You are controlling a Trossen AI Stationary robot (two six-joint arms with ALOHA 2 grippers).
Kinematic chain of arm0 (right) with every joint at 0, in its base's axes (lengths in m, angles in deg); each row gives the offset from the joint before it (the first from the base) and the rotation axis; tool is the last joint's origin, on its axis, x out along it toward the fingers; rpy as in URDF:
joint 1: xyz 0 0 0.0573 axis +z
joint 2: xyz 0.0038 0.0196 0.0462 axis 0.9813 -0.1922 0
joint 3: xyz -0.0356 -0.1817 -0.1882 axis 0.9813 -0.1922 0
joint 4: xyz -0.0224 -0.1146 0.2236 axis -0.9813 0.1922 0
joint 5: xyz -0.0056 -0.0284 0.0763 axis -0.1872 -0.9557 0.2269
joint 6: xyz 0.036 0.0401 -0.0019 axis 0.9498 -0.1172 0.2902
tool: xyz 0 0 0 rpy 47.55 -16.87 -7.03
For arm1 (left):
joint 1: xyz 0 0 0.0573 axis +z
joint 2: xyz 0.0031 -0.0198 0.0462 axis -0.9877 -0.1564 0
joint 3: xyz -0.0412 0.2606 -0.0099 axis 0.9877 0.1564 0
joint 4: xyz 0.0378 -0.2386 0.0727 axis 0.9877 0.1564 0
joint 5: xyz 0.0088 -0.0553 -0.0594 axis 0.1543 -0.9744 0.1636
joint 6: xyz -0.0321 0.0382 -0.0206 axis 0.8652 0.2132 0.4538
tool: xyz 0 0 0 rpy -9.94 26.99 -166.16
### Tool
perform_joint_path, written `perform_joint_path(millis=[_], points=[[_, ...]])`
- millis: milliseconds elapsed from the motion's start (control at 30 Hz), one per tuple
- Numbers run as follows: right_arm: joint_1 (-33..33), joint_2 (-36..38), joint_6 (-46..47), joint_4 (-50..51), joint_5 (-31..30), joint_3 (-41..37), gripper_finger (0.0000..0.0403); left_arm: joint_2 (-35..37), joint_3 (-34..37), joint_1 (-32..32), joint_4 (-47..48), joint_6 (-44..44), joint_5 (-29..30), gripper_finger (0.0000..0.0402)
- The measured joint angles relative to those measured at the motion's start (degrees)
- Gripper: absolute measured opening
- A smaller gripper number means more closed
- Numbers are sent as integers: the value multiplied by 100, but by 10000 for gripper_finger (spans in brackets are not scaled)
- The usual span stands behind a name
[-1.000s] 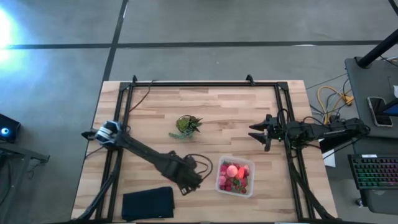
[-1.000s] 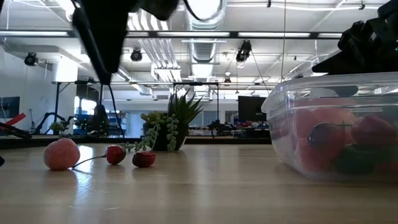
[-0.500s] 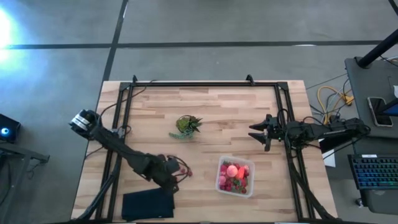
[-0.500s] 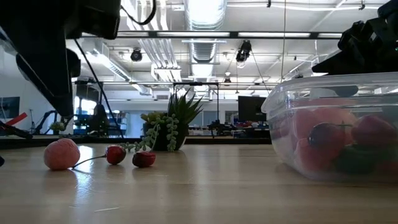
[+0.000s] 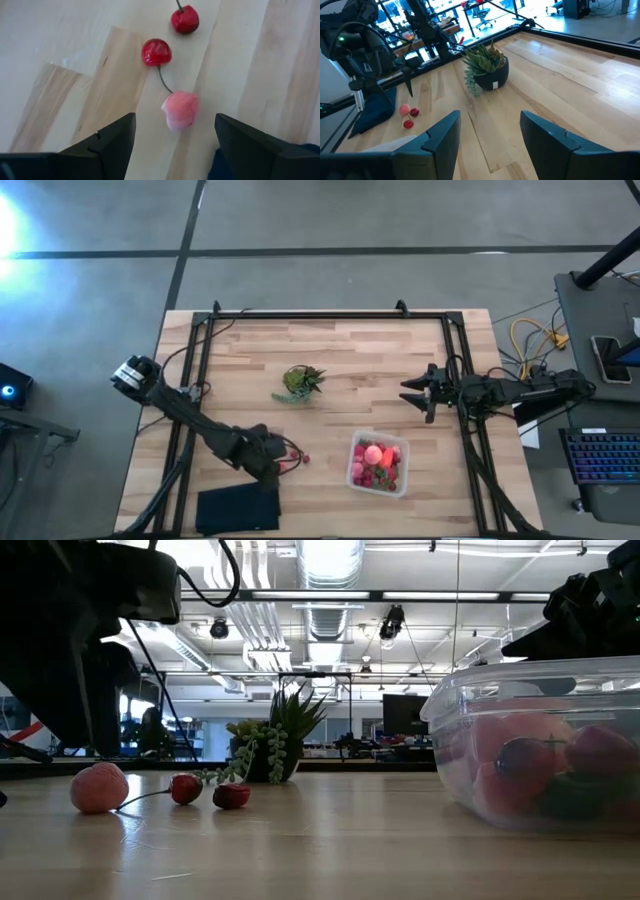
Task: Pick and placing Produce into tupperware
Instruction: Put the apricot into the bin
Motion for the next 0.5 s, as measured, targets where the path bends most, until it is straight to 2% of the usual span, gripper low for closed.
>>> perform_joint_path(millis=[500], points=[[-2, 0, 0, 1, 0, 0, 199, -756, -57, 0, -605, -4, 23, 257]])
